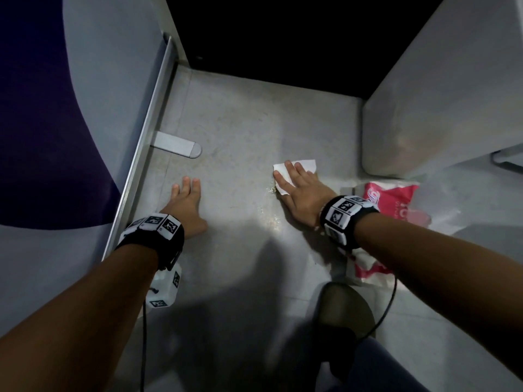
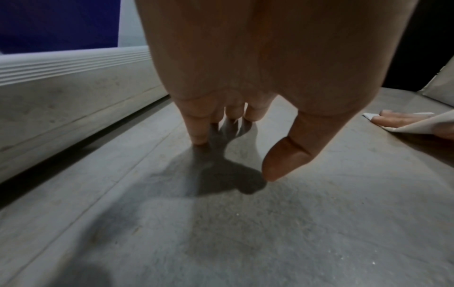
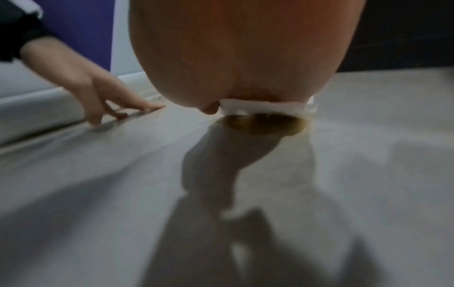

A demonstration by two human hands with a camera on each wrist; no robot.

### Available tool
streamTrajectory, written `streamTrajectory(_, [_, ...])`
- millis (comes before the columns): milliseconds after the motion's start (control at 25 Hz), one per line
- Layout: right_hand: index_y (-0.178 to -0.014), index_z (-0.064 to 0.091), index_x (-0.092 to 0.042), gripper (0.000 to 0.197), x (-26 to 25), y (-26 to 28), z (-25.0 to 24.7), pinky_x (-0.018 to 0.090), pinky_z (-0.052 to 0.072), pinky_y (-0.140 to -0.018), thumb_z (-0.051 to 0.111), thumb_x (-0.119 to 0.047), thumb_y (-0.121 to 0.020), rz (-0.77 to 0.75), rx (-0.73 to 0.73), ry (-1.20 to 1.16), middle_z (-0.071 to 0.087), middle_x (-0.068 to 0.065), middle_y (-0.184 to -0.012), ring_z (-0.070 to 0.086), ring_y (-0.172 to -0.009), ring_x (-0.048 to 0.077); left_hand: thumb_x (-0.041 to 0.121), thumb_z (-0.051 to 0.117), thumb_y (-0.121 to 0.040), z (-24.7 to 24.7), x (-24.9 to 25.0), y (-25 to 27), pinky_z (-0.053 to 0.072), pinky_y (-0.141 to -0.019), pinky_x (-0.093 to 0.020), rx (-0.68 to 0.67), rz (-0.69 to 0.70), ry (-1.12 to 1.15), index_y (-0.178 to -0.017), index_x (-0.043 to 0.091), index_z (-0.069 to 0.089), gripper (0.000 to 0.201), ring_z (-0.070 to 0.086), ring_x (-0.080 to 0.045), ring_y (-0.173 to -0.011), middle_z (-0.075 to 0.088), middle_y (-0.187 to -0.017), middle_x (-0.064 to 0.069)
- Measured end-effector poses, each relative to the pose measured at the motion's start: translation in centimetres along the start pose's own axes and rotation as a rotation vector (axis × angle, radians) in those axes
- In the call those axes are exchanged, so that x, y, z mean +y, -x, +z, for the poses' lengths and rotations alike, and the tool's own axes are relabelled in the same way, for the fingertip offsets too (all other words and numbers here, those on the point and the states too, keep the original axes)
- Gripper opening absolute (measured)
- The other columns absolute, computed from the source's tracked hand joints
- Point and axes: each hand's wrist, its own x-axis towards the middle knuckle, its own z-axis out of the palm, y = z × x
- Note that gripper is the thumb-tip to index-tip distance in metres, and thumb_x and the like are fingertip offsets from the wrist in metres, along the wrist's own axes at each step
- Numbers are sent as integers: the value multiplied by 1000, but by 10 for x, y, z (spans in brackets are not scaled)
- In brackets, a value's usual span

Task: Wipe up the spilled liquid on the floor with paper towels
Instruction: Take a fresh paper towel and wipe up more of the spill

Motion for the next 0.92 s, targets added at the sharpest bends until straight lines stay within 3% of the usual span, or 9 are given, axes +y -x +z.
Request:
streamTrajectory(320, [-159, -10, -23, 62, -26, 4, 15, 48, -8, -123, 16, -42, -106, 130, 0, -153, -23, 14, -164, -19, -152, 33, 19, 64, -80, 1, 6, 2, 11, -122, -46, 42, -14, -17, -155, 18, -13, 108, -12, -35, -150, -19, -163, -7])
streamTrajectory(680, [-159, -8, -22, 61, -42, 14, 21, 49, -8, -123, 18, -39, -107, 109, -63, -201, -23, 14, -163, -21, -151, 32, 17, 65, -78, -1, 12, 6, 10, -122, -44, 48, -34, -27, -155, 17, -14, 111, -12, -35, -150, -20, -162, -8])
streamTrajectory(840, [-160, -1, -20, 60, -51, 22, 17, 48, -5, -124, 19, -38, -107, 83, -116, -235, -18, 14, -165, -15, -152, 32, 17, 66, -77, -2, 15, 7, 11, -122, -43, 47, -45, -28, -155, 18, -14, 112, -12, -34, -150, -21, -162, -7])
streamTrajectory(920, [-160, 9, -18, 56, -53, 28, 4, 47, 4, -124, 18, -37, -108, 52, -120, -291, -5, 16, -167, -3, -154, 32, 17, 66, -77, -2, 15, 8, 10, -122, -43, 45, -46, -27, -155, 18, -14, 111, -11, -34, -150, -21, -162, -7])
